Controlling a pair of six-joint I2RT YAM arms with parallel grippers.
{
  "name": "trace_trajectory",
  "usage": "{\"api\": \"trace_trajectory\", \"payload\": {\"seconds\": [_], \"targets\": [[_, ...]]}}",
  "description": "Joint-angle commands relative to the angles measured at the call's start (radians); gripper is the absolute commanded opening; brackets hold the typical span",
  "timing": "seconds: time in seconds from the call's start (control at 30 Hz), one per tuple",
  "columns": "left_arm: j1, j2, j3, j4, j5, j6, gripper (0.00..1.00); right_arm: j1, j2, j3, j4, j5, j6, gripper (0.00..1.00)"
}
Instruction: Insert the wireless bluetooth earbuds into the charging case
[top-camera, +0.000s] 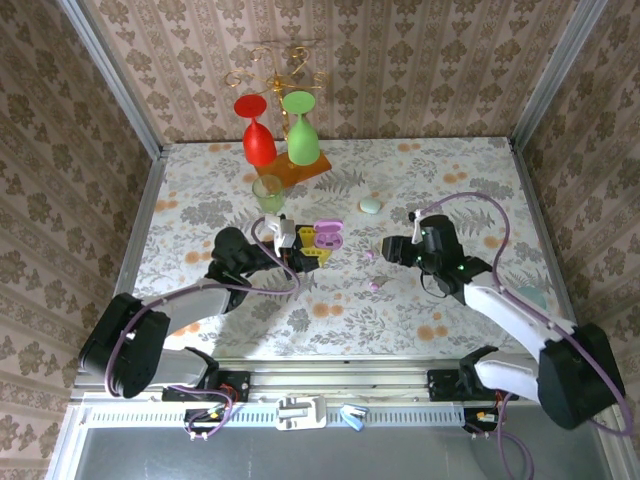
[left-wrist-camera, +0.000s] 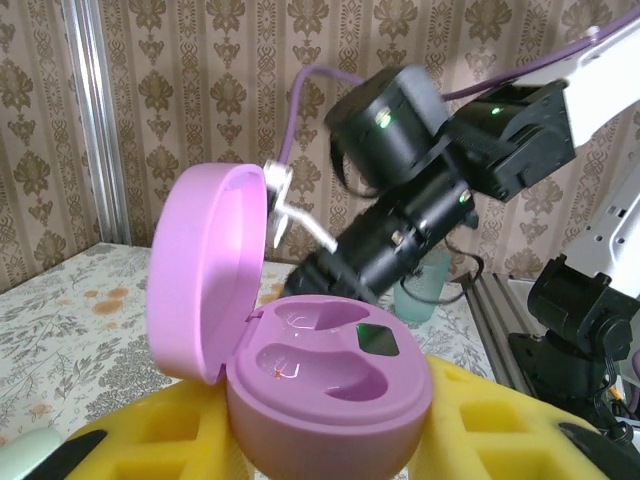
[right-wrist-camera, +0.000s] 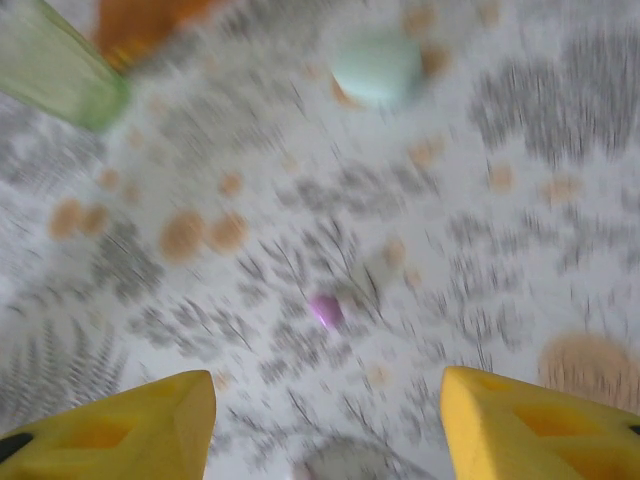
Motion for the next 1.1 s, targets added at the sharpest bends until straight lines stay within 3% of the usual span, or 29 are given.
{"api": "trace_trajectory", "payload": {"seconds": [0.0,0.23,0.43,0.67,1.07], "targets": [[0.005,-0.031,0.005,-0.002,-0.002,0.043,0.29,0.008,0.079,0.043,-0.100,-0.069,0.097,0.60],[0.005,-0.031,0.003,0.002,0.001,0.043,0.29,0.038,0.284,0.147,-0.061,-0.144,0.062,0.53],[0.007,-0.052,-0.001,-0.026,0.002,0.053,0.29,0.049,0.455,0.336,-0.189,-0.102,-0.077,0.44],[0.007,-0.087,0.000,-0.066,-0.006,0.077,0.29,0.103,0.577,0.533,-0.425,0.085,-0.246,0.32],[0.010,-0.115,-0.002,-0.085,0.000,0.080,0.29,0.243,0.733,0.734,-0.670,0.425,-0.343,0.28]]}}
